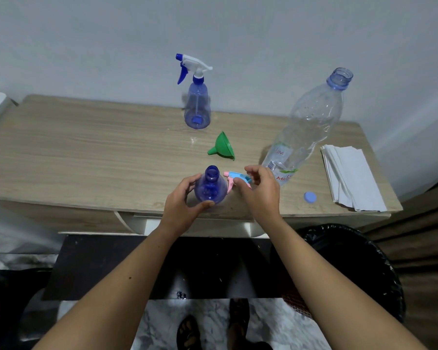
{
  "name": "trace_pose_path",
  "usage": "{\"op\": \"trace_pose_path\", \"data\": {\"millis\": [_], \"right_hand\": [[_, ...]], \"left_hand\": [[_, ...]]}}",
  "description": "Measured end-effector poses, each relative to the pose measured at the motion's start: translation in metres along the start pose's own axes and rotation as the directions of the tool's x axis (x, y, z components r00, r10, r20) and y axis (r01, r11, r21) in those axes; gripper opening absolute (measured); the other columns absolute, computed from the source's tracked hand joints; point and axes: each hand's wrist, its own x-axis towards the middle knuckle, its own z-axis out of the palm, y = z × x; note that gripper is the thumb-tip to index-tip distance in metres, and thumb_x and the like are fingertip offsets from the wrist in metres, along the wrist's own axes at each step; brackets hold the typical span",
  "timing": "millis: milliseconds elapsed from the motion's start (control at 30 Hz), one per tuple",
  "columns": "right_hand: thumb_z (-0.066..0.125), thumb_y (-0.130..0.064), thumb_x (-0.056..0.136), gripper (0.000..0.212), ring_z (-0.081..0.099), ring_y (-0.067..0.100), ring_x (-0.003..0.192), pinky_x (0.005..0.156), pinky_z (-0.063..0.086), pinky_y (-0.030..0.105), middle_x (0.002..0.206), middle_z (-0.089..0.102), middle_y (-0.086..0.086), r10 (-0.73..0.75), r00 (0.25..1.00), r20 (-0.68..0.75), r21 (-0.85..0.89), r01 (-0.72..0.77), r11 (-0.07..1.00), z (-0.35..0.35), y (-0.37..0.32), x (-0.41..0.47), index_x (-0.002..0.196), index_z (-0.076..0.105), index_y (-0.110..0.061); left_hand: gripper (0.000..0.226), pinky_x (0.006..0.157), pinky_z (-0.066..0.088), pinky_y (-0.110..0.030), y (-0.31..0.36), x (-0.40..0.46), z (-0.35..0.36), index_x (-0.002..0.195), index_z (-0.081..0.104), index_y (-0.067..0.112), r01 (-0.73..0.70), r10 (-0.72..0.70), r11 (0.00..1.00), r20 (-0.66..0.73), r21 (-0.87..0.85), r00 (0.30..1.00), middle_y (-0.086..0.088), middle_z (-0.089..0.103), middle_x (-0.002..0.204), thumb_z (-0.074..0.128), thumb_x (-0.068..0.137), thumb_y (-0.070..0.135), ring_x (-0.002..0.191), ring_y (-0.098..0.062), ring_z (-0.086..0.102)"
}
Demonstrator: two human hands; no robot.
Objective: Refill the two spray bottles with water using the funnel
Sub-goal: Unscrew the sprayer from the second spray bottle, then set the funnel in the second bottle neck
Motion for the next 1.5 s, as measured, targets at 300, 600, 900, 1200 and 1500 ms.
{"op": "trace_pose_path", "data": {"millis": [300, 600, 900, 1200, 1500], "right_hand": [[0.085, -0.020, 0.087, 0.038, 0.059, 0.009, 0.095, 0.074, 0.045, 0.007, 0.115, 0.067, 0.001, -0.023, 0.999, 0.048, 0.056, 0.020, 0.998, 0.028, -0.017, 0.058, 0.121, 0.068, -0.016], [0.085, -0.019, 0.085, 0.027, 0.067, 0.013, 0.095, 0.091, 0.058, 0.030, 0.107, 0.074, 0.000, -0.014, 0.999, 0.053, -0.029, 0.015, 0.999, 0.056, -0.004, 0.089, 0.110, 0.076, -0.016], [0.077, -0.016, 0.087, 0.010, 0.064, 0.010, 0.078, 0.080, 0.060, 0.034, 0.088, 0.071, -0.002, -0.189, 0.982, 0.020, 0.070, 0.187, 0.980, 0.031, -0.023, 0.065, 0.095, 0.074, -0.020], [0.079, -0.008, 0.085, 0.014, 0.068, 0.011, 0.085, 0.083, 0.054, 0.022, 0.095, 0.074, 0.003, -0.326, 0.945, 0.019, 0.108, 0.323, 0.940, -0.028, -0.061, 0.034, 0.097, 0.078, -0.014], [0.082, -0.007, 0.086, 0.014, 0.066, 0.016, 0.088, 0.084, 0.051, 0.023, 0.094, 0.071, 0.007, -0.486, 0.867, 0.110, 0.094, 0.478, 0.873, -0.052, -0.075, 0.009, 0.099, 0.081, -0.010]], "left_hand": [[0.086, 0.110, 0.054, -0.044, -0.005, 0.001, 0.001, 0.144, 0.055, 0.023, -0.035, 0.035, 0.999, 0.006, -0.031, 0.999, 0.005, 0.066, 0.142, 0.087, 0.071, 0.055, 0.131, -0.012, 0.063], [0.076, 0.106, 0.050, -0.021, -0.015, 0.002, 0.008, 0.141, 0.060, 0.015, -0.054, 0.051, 0.997, -0.049, -0.055, 0.997, 0.005, 0.070, 0.134, 0.097, 0.074, 0.018, 0.123, -0.005, 0.066], [0.076, 0.104, 0.049, -0.020, -0.014, 0.001, 0.008, 0.138, 0.062, 0.017, -0.042, 0.039, 0.997, -0.048, -0.058, 0.998, 0.008, 0.069, 0.135, 0.098, 0.072, 0.020, 0.122, -0.003, 0.065], [0.079, 0.103, 0.049, -0.017, -0.009, 0.001, 0.004, 0.140, 0.060, 0.025, -0.016, 0.015, 0.998, -0.023, -0.058, 1.000, 0.018, 0.067, 0.133, 0.096, 0.069, 0.032, 0.122, 0.001, 0.064], [0.076, 0.110, 0.053, -0.040, -0.010, 0.001, 0.005, 0.136, 0.058, 0.032, -0.047, 0.043, 0.996, -0.044, -0.079, 0.998, 0.012, 0.068, 0.135, 0.094, 0.069, 0.036, 0.124, -0.009, 0.064]]}}
